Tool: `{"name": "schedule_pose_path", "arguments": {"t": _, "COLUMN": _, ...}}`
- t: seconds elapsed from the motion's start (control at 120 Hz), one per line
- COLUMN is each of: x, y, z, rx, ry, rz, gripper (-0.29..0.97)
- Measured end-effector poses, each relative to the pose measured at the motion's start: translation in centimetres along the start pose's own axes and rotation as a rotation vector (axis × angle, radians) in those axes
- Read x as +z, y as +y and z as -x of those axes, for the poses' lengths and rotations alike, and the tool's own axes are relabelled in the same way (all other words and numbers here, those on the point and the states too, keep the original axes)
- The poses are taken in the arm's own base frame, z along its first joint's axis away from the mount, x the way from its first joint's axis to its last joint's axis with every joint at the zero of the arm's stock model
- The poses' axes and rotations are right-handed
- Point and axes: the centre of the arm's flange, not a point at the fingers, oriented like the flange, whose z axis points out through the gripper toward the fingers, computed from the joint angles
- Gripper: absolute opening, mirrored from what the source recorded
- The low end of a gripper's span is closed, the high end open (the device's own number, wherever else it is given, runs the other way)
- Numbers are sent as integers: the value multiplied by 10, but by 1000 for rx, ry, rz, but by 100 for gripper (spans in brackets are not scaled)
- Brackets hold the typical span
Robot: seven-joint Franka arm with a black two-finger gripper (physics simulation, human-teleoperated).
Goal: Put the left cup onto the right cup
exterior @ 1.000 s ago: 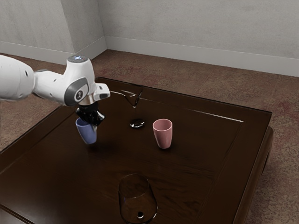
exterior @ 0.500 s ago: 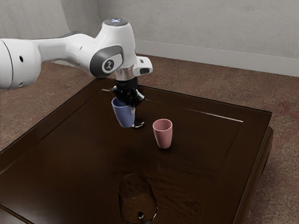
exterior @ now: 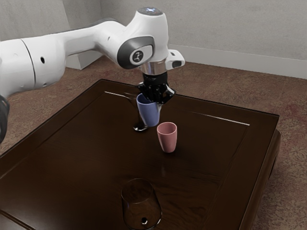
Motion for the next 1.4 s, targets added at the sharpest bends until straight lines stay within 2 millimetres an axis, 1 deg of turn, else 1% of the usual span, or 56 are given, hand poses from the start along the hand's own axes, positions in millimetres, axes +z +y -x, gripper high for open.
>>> {"name": "schedule_pose_path", "arguments": {"t": 0.067, "x": 1, "y": 8, "z": -5, "rx": -14, "ry": -2, "rz": 1, "gripper": -11}}
{"name": "schedule_pose_path", "arguments": {"t": 0.183, "x": 10, "y": 14, "z": -27, "rx": -48, "ry": 3, "rz": 3, "gripper": -11}}
{"name": "schedule_pose_path", "arguments": {"t": 0.225, "x": 10, "y": 18, "z": -33, "rx": -58, "ry": 8, "rz": 4, "gripper": -11}}
{"name": "schedule_pose_path", "arguments": {"t": 0.358, "x": 20, "y": 30, "z": -44, "rx": -74, "ry": -2, "rz": 4, "gripper": -10}}
{"name": "schedule_pose_path", "arguments": {"t": 0.5, "x": 36, "y": 25, "z": -54, "rx": -106, "ry": -11, "rz": -16, "gripper": -10}}
{"name": "schedule_pose_path", "arguments": {"t": 0.708, "x": 56, "y": 21, "z": -61, "rx": -132, "ry": -6, "rz": -45, "gripper": -10}}
{"name": "schedule_pose_path", "arguments": {"t": 0.833, "x": 55, "y": 19, "z": -69, "rx": -143, "ry": 32, "rz": -46, "gripper": -10}}
{"name": "schedule_pose_path", "arguments": {"t": 1.025, "x": 64, "y": 21, "z": -74, "rx": -148, "ry": 54, "rz": -44, "gripper": -10}}
{"name": "schedule_pose_path", "arguments": {"t": 1.125, "x": 62, "y": 25, "z": -72, "rx": -151, "ry": 58, "rz": -42, "gripper": -10}}
{"name": "schedule_pose_path", "arguments": {"t": 1.358, "x": 47, "y": 33, "z": -61, "rx": -175, "ry": 57, "rz": -45, "gripper": -10}}
{"name": "schedule_pose_path", "arguments": {"t": 1.4, "x": 48, "y": 35, "z": -59, "rx": -178, "ry": 52, "rz": -49, "gripper": -10}}
